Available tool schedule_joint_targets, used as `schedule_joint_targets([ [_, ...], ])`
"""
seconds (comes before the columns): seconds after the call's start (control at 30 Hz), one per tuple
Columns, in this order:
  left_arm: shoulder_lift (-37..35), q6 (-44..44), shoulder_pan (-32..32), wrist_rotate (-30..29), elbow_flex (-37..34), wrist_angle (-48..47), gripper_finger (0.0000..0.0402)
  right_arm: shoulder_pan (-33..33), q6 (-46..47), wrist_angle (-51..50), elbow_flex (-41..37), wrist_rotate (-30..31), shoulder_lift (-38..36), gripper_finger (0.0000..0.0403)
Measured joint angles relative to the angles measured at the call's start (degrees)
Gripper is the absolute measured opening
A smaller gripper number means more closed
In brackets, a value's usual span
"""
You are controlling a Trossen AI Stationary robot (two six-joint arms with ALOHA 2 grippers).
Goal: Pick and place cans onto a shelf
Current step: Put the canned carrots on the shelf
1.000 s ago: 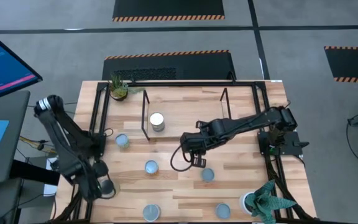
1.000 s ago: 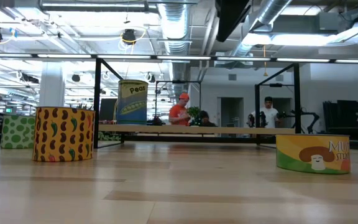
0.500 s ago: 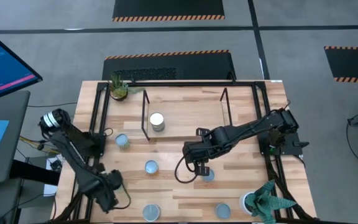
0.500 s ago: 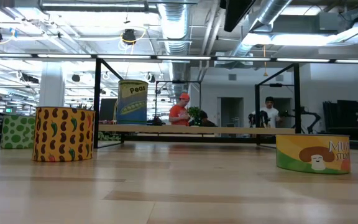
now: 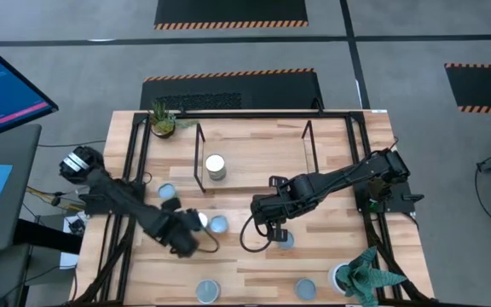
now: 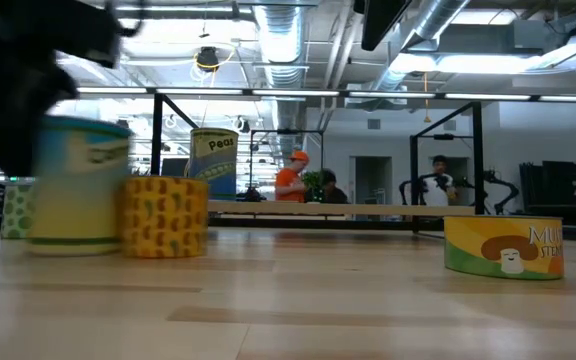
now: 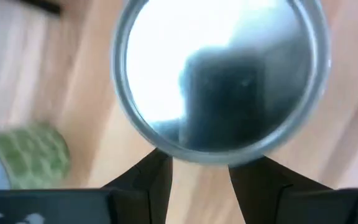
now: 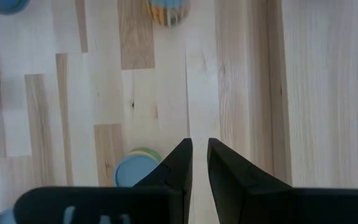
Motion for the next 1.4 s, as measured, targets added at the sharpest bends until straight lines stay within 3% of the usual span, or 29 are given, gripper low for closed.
schedule_joint_targets([
  [0.27, 0.00, 10.99, 7.10, -3.32, -0.02, 8.63, 0.0139, 0.00, -0.08, -0.13, 0.00, 0.02, 0.00, 0.0075],
  [0.43, -0.17, 12.19, 8.03, -1.72, -0.02, 9.30, 0.0139, 0.00, -0.15, -0.53, 0.00, 0.05, 0.00, 0.0075],
  [0.7, -2.09, 5.61, 4.48, 7.79, 0.00, -4.11, 0.0139, -1.03, -5.43, 6.48, 0.00, 1.62, 0.00, 0.0075],
  [0.83, -2.11, 0.90, 0.69, 8.81, -0.03, -12.22, 0.0139, -2.19, -9.69, 14.88, 0.00, 3.75, 0.00, 0.0075],
  [0.93, -2.08, 0.28, -3.49, 8.51, -0.44, -12.25, 0.0139, -3.65, -12.64, 20.37, 0.17, 5.65, 1.14, 0.0075],
  [1.2, -3.66, -8.76, -18.15, -4.85, -0.45, -11.54, 0.0139, -10.74, -14.94, 24.91, -0.08, 2.14, 9.14, 0.0075],
  [1.4, -4.01, -11.27, -23.23, -20.03, -0.41, -9.57, 0.0139, -13.74, -15.97, 34.24, 0.13, -3.14, 11.97, 0.0075],
])
